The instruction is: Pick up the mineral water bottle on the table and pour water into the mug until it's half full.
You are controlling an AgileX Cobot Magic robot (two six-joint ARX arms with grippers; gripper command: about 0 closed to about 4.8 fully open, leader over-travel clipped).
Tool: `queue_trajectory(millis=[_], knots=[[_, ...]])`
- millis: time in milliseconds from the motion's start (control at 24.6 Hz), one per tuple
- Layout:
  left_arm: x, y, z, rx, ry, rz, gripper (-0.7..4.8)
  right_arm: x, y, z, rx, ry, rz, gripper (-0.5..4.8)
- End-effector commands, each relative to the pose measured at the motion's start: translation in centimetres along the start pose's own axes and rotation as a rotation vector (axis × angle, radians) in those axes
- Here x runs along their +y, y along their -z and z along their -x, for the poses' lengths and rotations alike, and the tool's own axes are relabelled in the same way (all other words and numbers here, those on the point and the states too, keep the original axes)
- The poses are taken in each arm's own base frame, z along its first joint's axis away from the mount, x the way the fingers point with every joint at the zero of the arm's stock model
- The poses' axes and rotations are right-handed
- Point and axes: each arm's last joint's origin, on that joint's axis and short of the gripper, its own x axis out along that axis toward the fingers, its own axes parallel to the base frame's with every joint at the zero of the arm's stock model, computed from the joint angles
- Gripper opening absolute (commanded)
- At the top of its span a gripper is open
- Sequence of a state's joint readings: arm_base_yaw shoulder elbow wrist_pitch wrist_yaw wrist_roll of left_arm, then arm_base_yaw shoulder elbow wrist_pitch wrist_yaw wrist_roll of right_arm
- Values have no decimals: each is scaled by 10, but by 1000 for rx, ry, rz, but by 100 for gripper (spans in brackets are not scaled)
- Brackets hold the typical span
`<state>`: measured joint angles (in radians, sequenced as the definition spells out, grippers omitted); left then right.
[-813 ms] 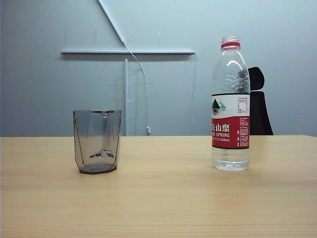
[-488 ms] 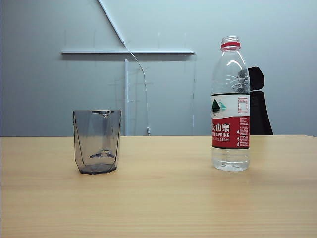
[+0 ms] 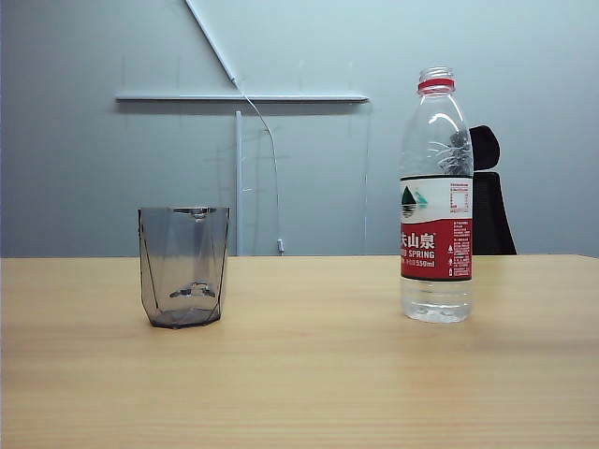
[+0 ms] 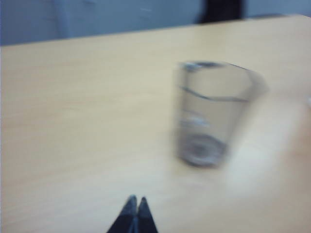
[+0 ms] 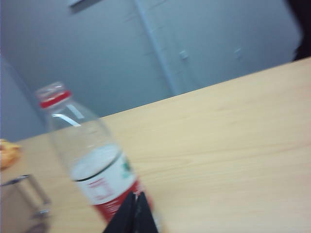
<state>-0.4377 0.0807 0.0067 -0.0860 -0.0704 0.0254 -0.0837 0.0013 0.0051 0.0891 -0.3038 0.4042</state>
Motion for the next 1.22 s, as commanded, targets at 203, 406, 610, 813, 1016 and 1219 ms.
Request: queue_trajectory(millis=[203,406,610,813,1016,1219], knots=[[-14,0,0,4,139,-19,-2,19,-8,-2,39,-117,-99,-6],[-14,0,0,5,137,-20,-2,39,-10,-12,153,-114,6,18],[-14,0,0,4,138,-19,-2,73,14,-36,189,51,178,479],[-14,0,0,4,138,-20,-2,99,45,-62,164,-7,235,479],[-14,-1,0,4,138,-20,-2,95,71,-87,71,92,207,479],[-14,0,0,3,138,-20,-2,87,88,-106,72,103,210,479]])
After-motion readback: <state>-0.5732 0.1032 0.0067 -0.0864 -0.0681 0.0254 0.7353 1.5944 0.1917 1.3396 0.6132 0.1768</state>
